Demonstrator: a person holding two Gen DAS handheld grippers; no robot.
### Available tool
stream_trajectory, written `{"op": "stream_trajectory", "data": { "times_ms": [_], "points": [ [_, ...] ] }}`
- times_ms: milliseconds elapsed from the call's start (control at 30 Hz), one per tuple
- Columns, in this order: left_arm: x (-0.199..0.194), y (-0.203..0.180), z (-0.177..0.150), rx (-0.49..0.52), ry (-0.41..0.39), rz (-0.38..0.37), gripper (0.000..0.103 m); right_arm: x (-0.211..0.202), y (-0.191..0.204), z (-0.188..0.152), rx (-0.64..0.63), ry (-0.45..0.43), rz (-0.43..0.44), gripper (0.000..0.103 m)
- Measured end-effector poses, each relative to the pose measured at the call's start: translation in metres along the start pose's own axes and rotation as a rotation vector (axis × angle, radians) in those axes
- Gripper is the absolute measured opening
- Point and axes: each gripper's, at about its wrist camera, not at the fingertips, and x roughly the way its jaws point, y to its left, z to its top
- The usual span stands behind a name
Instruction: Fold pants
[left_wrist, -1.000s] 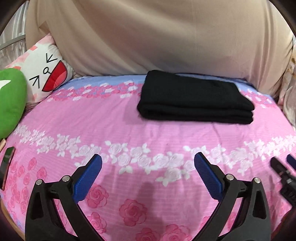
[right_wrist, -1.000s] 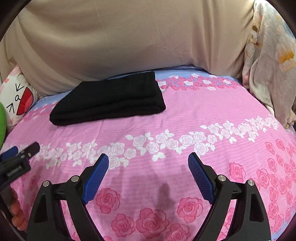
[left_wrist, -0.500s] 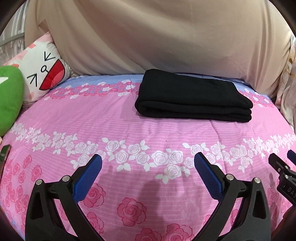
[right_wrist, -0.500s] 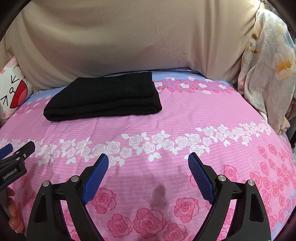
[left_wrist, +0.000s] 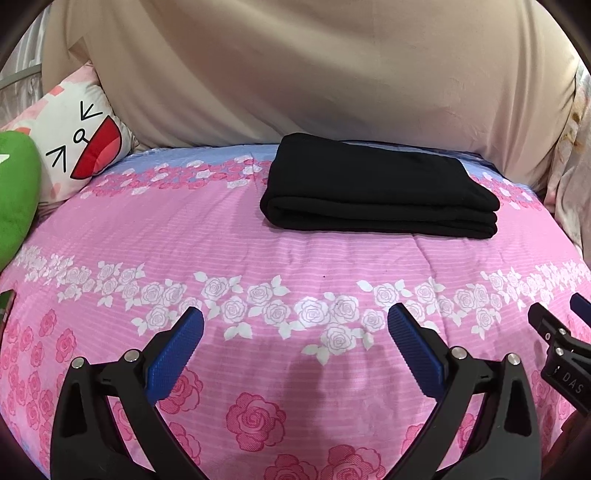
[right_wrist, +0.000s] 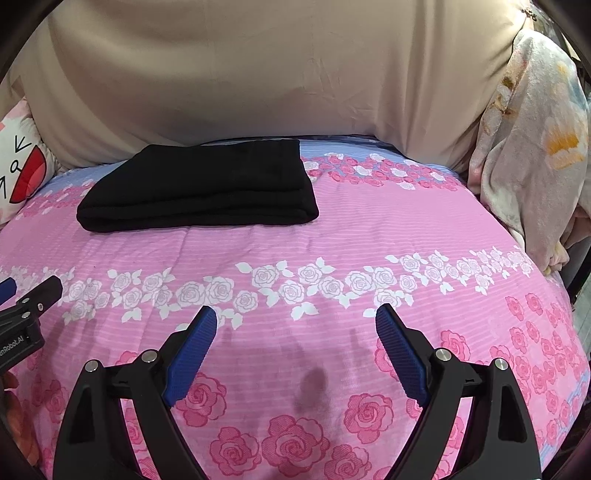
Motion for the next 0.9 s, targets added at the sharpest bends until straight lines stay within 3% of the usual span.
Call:
{"op": "stream_trajectory", "data": {
  "times_ms": [900],
  "points": [
    [-0.0002, -0.0019, -0.0005, 0.002, 0.0, 0.001, 0.098, 0.0007, 0.0013, -0.0002, -0.01, 0.004, -0.001, 0.086]
  ]
}}
